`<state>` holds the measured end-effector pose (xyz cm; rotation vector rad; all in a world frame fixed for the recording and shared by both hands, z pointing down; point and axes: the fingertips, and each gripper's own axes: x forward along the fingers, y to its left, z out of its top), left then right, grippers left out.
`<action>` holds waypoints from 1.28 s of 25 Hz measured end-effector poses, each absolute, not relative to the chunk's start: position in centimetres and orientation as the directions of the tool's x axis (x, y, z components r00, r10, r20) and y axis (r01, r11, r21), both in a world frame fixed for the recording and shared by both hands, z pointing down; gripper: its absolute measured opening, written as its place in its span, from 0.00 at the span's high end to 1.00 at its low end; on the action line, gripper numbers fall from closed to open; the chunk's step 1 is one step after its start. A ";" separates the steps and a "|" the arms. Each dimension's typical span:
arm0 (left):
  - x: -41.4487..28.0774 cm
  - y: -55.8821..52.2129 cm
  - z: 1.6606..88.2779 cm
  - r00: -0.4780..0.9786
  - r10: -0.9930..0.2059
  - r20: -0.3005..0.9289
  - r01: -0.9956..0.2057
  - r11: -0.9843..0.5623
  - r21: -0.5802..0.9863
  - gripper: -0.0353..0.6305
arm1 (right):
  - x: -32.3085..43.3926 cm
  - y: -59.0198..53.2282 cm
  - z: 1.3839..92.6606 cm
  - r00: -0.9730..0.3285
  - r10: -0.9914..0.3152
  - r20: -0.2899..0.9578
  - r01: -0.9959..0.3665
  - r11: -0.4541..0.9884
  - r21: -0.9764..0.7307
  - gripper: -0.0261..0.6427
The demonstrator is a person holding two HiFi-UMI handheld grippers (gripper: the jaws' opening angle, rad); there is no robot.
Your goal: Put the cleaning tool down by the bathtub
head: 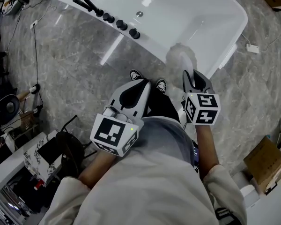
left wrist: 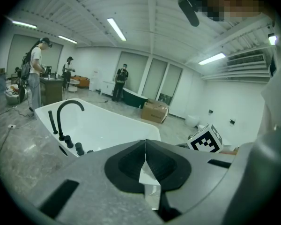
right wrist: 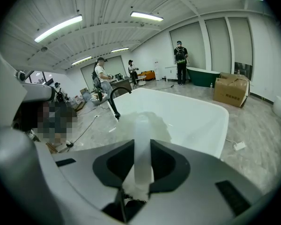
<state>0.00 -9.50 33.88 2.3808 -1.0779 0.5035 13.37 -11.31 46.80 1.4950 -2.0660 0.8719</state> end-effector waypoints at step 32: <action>-1.2 -10.9 34.8 0.613 -0.590 0.525 -0.782 -0.549 0.296 0.93 | 12.7 -12.1 57.2 -0.287 -0.520 0.805 -0.954 0.234 -0.189 0.85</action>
